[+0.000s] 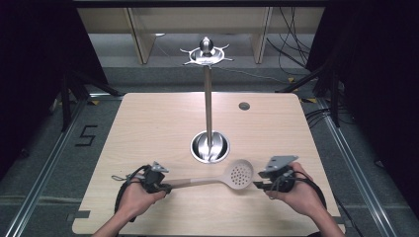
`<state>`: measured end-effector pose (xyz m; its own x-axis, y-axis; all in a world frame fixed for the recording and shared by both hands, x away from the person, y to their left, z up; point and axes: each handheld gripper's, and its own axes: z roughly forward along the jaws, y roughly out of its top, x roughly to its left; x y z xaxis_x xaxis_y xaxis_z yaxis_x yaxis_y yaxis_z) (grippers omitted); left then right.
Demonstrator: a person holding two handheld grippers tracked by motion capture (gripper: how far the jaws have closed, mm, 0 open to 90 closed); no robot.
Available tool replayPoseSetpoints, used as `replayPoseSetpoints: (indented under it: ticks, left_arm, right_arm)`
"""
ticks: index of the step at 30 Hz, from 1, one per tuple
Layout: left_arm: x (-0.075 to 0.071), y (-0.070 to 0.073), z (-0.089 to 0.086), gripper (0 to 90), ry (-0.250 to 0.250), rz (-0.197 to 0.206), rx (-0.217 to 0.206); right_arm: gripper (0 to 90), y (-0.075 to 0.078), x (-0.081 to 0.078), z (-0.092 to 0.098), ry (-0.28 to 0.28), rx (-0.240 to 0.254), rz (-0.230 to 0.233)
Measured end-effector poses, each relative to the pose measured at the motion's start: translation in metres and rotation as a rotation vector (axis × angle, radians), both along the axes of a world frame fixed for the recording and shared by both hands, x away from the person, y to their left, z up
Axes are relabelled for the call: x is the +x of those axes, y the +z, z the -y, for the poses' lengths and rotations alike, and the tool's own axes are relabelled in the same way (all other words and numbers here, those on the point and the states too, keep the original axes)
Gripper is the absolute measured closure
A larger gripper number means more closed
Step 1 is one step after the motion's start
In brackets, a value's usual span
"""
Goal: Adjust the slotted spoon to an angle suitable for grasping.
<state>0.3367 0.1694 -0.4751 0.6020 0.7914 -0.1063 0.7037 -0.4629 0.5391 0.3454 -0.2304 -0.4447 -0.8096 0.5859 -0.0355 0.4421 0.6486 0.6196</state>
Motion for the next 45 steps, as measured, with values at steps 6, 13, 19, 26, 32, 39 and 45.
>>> replayPoseSetpoints:
  ticks: [6, 13, 19, 26, 32, 39, 45]
  left_arm:
    - [-0.037, 0.001, -0.058, 50.8, 0.044, 0.149, -0.051]
    - [-0.056, 0.001, -0.09, 39.7, 0.242, 0.252, -0.23]
    - [-0.051, -0.001, -0.098, 39.2, 0.26, 0.259, -0.218]
    - [-0.052, -0.002, -0.095, 39.2, 0.232, 0.234, -0.202]
    - [-0.05, -0.004, -0.093, 39.3, 0.259, 0.236, -0.226]
    - [-0.05, -0.004, -0.095, 39.5, 0.246, 0.224, -0.212]
    - [-0.05, -0.004, -0.095, 39.6, 0.243, 0.212, -0.199]
  right_arm:
    - [60.5, 0.008, 0.019, -0.103, 0.368, -0.19, -0.053]
    - [57.2, -0.001, 0.039, -0.172, 0.445, -0.309, -0.105]
    - [57.8, -0.014, 0.061, -0.207, 0.536, -0.367, -0.058]
    - [59.5, -0.02, 0.065, -0.221, 0.54, -0.433, -0.137]
    - [60.5, -0.028, 0.071, -0.234, 0.601, -0.407, -0.162]
    - [66.8, -0.034, 0.068, -0.246, 0.617, -0.458, -0.187]
    - [74.3, -0.035, 0.071, -0.252, 0.69, -0.511, -0.147]
